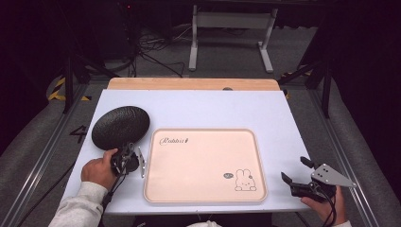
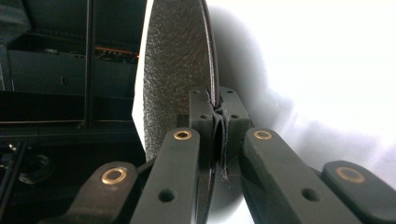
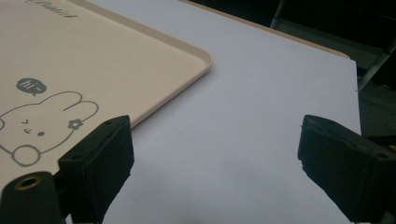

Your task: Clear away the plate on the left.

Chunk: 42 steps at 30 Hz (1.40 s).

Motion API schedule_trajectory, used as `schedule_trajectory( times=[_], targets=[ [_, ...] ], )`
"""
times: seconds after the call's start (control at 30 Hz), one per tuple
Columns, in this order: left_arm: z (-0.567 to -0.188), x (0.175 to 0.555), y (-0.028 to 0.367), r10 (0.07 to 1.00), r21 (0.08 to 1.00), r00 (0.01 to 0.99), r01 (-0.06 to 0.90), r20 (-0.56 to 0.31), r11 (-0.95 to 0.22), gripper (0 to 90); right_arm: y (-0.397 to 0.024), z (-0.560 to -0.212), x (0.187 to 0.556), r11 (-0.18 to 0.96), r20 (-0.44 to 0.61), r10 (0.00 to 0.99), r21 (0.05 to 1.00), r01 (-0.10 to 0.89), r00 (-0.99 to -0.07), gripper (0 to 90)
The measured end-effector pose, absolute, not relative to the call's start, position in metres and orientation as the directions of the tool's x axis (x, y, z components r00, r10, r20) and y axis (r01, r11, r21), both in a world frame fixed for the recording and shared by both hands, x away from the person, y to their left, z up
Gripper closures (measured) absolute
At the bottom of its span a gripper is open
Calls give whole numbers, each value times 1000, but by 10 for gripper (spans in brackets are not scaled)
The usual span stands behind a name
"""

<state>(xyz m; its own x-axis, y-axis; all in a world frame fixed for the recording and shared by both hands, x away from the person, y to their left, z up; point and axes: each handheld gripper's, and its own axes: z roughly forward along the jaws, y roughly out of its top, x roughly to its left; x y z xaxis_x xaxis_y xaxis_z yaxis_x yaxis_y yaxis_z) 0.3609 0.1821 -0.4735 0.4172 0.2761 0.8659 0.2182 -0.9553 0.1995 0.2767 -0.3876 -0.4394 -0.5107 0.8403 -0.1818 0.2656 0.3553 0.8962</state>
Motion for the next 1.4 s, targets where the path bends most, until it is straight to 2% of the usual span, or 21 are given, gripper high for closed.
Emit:
schedule_trajectory(
  times=[0.17,0.6,0.97,1.4],
  targets=[
    [-469,359,184,316,242,410,223,856,-944,869,-388,-439,277,354,-182,840,897,263,-511,113],
    [-455,354,183,333,272,392,204,858,-941,866,-389,-439,277,351,-182,844,899,262,-504,114],
    [-432,337,169,346,319,355,134,868,-938,865,-390,-438,276,348,-182,846,901,260,-500,114],
    [-413,317,129,304,327,358,-5,883,-945,863,-390,-438,276,343,-179,848,902,260,-499,113]
  ],
)
